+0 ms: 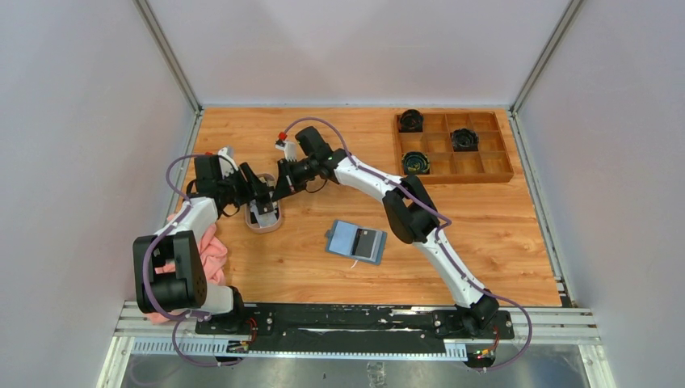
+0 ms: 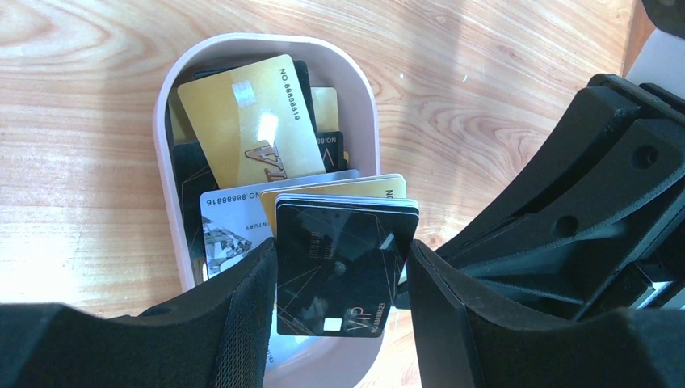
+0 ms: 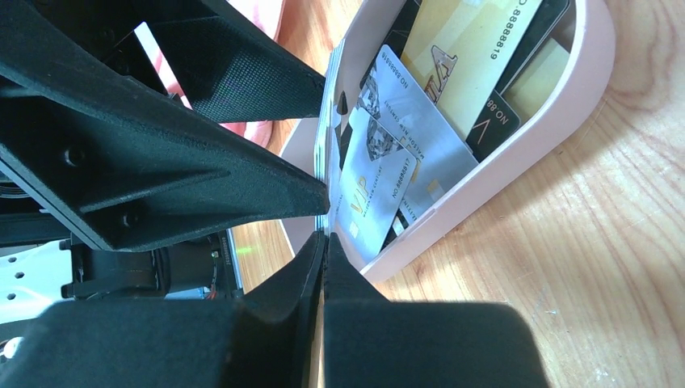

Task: Put the credit cards into the card holder
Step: Pick up the credit card from the storage box.

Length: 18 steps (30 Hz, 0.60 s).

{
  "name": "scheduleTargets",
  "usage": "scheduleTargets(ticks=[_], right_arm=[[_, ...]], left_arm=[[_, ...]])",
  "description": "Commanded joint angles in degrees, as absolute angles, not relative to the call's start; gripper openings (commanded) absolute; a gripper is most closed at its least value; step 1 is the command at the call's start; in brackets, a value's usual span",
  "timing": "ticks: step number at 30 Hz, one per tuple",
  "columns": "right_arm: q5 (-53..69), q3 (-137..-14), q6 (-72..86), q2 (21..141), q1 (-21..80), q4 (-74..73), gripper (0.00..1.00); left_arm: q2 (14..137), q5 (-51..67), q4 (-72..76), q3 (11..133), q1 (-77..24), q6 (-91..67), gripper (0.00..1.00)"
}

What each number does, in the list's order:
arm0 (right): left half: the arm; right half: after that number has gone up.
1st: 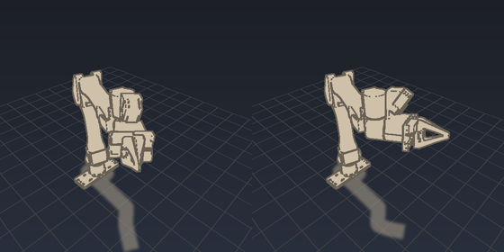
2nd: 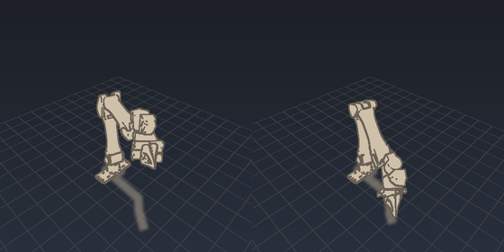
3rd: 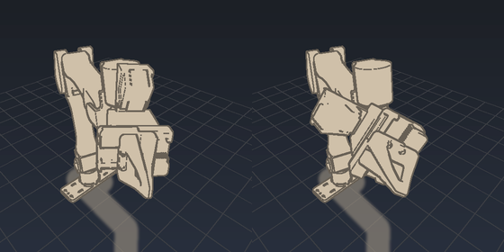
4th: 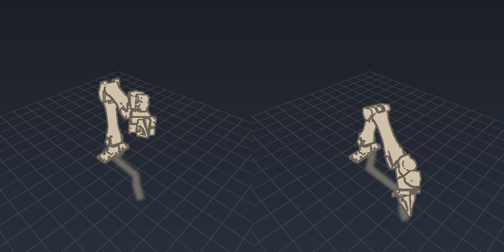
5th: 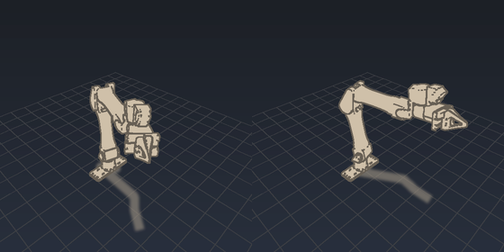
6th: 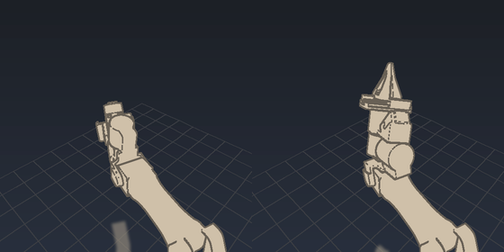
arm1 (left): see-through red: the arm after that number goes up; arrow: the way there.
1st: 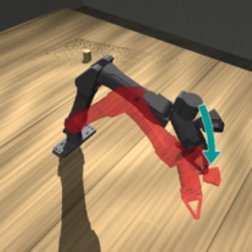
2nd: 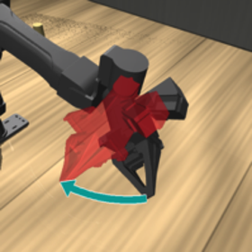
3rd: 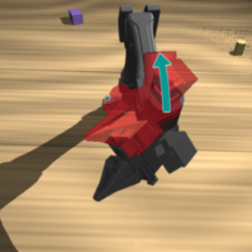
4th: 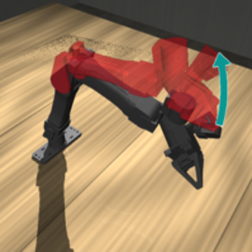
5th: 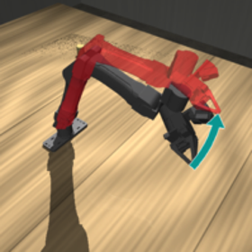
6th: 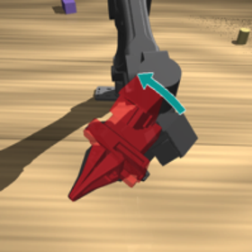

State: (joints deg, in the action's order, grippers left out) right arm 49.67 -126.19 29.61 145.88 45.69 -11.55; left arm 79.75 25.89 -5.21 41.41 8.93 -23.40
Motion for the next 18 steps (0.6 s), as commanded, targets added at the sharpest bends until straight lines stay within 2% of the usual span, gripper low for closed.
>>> scheduleTargets(ticks=[1, 10, 18], right_arm=[[47.7, -129.1, 30.3, 147.3, 46.3, -12.0, 0.00], [46.4, -130.2, 27.6, 146.7, 46.1, -13.7, 0.00], [47.4, -129.9, 25.4, 145.9, 45.8, -13.8, 0.00]], left_arm=[[78.4, 25.7, -5.9, 40.9, 9.7, -24.1, 0.51], [75.2, 22.6, -9.1, 41.2, 9.9, -23.6, 0.67], [72.9, 22.0, -10.3, 41.2, 10.0, -23.8, 0.74]])
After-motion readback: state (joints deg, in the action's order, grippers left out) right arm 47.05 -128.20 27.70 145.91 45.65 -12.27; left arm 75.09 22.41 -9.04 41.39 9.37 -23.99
